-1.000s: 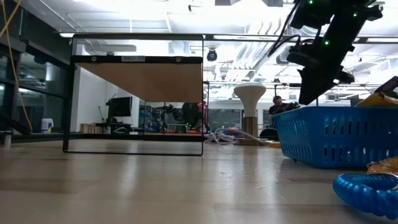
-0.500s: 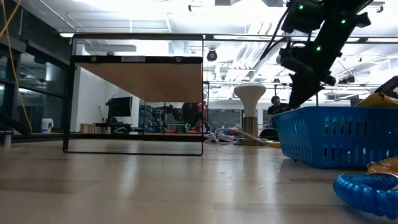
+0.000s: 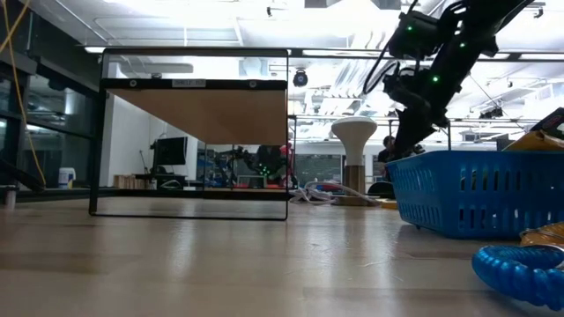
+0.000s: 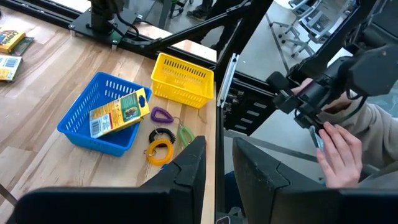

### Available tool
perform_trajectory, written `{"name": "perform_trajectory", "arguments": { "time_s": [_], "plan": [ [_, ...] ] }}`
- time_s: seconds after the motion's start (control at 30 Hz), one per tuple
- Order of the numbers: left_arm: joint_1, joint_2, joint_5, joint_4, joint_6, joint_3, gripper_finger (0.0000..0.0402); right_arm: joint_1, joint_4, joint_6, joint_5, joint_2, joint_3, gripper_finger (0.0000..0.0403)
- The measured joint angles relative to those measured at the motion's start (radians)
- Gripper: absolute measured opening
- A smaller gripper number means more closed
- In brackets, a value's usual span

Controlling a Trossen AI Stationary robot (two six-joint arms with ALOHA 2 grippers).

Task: Pick & Place Office Desk Supplies
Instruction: Put the left yellow crayon box into the blue bin

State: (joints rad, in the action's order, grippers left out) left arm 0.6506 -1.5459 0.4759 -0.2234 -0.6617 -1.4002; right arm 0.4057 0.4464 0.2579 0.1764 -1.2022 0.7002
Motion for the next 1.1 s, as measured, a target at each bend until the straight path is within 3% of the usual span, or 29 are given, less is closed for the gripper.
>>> {"name": "perform_trajectory", "arguments": {
  "time_s": [0.5,1.1],
  "plan": [
    [0.000,0.000,0.000,0.000,0.000,0.000,0.0077,0.069,-0.063,-0.269,-0.004,-0.056,0.000,0.0062],
    [0.000,0.000,0.000,0.000,0.000,0.000,0.0077,0.064,-0.067,-0.289,-0.023,-0.064,-0.010,0.0062]
  ]
}}
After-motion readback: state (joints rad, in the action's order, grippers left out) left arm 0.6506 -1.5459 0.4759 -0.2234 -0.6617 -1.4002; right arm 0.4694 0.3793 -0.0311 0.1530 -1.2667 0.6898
